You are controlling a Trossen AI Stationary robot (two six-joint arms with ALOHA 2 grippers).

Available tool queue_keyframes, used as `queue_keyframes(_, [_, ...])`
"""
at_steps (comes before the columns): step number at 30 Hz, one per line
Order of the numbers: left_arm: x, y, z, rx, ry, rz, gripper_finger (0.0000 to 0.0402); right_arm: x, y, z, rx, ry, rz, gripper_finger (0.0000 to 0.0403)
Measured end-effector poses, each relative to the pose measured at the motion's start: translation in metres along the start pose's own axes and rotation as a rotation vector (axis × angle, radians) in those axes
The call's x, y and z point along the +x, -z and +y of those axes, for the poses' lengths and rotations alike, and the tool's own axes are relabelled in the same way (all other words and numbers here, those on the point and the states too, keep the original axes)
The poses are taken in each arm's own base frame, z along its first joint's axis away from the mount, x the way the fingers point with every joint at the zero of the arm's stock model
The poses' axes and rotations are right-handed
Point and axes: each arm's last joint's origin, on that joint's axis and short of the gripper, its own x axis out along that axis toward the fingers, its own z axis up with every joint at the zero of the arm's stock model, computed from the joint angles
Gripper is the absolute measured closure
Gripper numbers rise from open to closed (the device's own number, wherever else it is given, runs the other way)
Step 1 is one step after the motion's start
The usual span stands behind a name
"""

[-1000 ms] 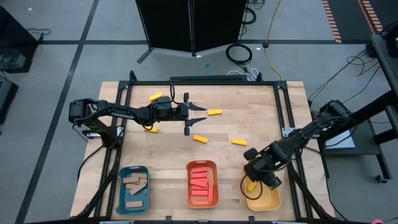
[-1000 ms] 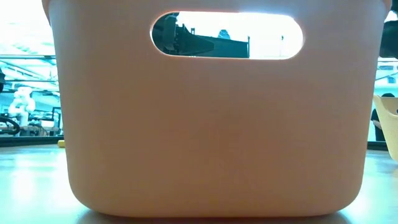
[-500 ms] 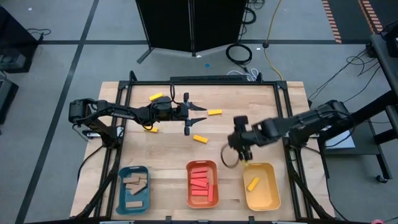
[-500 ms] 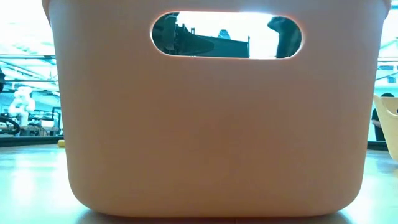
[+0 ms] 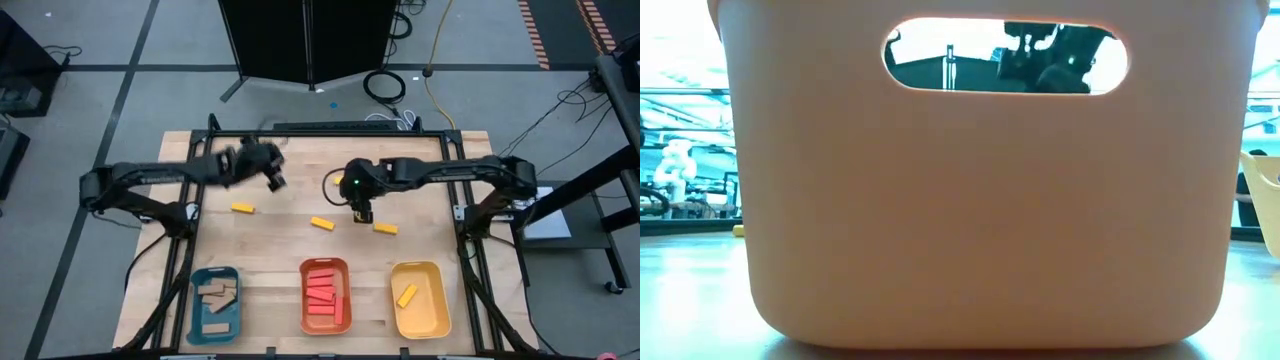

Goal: Sort blocks
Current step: Put the bottom left yellow block into the yellow bin

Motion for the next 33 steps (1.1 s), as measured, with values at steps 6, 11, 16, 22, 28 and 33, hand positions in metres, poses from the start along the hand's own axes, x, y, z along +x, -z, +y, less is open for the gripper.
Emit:
queue_keyframes(6, [0.028,0.004,0.089,-0.133,0.114,0.317,0.0233,0.027,0.001,-0.008,0.014,-0.038,0.016,0.0209])
queue_keyframes(11, [0.069,0.038,0.131,-0.224,0.086,0.570,0.0233,0.032,0.001,-0.006,0.041,-0.045,0.030,0.0209])
queue_keyframes(16, [0.098,0.067,0.128,-0.192,0.158,0.746,0.0233,0.032,0.000,-0.001,0.036,-0.076,0.025,0.0209])
queue_keyframes(22, [0.110,0.077,0.119,-0.156,0.206,0.821,0.0233,0.032,0.000,0.000,0.013,-0.078,0.022,0.0209])
queue_keyframes(28, [0.119,0.086,0.118,-0.114,0.209,0.940,0.0233,0.032,0.000,0.000,0.013,-0.077,0.020,0.0209])
queue_keyframes(33, [0.134,0.076,0.126,-0.102,0.212,1.012,0.0233,0.032,0.000,0.000,0.035,-0.077,0.020,0.0209])
